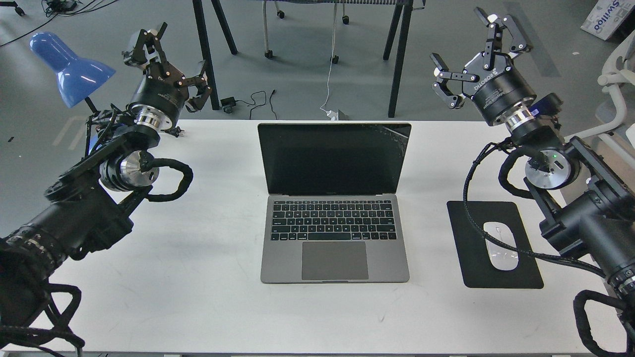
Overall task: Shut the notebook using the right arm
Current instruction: 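Raise the right arm and swing the right gripper toward the laptop's screen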
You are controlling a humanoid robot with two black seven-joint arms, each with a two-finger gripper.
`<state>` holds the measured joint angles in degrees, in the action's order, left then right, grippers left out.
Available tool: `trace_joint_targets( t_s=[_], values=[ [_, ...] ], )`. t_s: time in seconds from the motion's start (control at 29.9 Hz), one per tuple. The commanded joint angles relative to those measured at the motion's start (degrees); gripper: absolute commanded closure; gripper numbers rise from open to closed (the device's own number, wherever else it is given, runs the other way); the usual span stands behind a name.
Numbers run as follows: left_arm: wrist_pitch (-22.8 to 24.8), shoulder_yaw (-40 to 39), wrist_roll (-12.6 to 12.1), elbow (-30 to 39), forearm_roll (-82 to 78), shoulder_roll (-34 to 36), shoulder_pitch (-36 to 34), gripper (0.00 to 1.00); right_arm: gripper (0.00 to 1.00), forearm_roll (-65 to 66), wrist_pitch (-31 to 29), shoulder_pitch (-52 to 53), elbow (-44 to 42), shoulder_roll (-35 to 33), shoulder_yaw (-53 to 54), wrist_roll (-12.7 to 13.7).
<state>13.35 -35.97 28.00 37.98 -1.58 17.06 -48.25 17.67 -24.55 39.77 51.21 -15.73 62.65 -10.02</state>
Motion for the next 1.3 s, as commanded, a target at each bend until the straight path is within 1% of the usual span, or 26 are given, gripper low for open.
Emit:
trace_joint_targets(
  t_s=[0.0, 0.17, 0.3, 0.4, 0.54, 0.64, 0.87, 1.0, 1.2, 1.27],
  values=[
    [-0.6, 0.28, 0.0, -0.01, 0.0, -0.09, 0.0, 0.0, 0.0, 0.0, 0.03, 0.04, 0.03, 0.0, -0.07, 0.0],
    [-0.78, 0.38, 0.0, 0.08, -0.09, -0.27, -0.09, 0.0, 0.0, 0.0, 0.64, -0.05, 0.03, 0.08, -0.25, 0.0],
    [-0.43, 0.38, 0.0, 0.08, -0.09, -0.09, -0.09, 0.0, 0.0, 0.43, 3.89, 0.74, -0.23, 1.22, -1.65, 0.61],
    [-0.17, 0.29, 0.0, 0.08, -0.09, -0.09, 0.0, 0.0, 0.0, 0.79, 6.96, 4.69, -0.84, 1.75, -6.73, 0.53],
    [-0.08, 0.2, 0.0, 0.08, 0.0, -0.09, 0.0, 0.0, 0.0, 0.79, 12.06, 10.83, -4.09, 2.89, -14.38, 0.09],
    [-0.08, 0.11, 0.0, 0.08, 0.0, -0.01, 0.0, 0.0, 0.0, 0.96, 13.38, 14.7, -7.16, 4.82, -17.73, -0.09],
    [-0.08, 0.02, 0.0, 0.08, 0.0, -0.01, 0.0, 0.0, 0.0, 1.23, 14.35, 21.92, -16.12, 9.04, -24.67, -0.09],
    [-0.08, 0.02, 0.0, 0.08, 0.0, -0.01, 0.0, 0.0, 0.0, 1.31, 15.06, 23.33, -19.73, 11.85, -28.19, 0.0],
    [-0.08, 0.02, 0.0, 0.08, 0.0, -0.01, 0.0, 0.0, 0.0, 1.31, 15.85, 25.09, -25.88, 15.73, -28.9, 0.35],
    [-0.08, 0.02, 0.0, 0.08, 0.0, -0.01, 0.0, 0.0, 0.0, 1.31, 16.02, 25.96, -27.73, 15.73, -29.08, 0.44]
  ],
)
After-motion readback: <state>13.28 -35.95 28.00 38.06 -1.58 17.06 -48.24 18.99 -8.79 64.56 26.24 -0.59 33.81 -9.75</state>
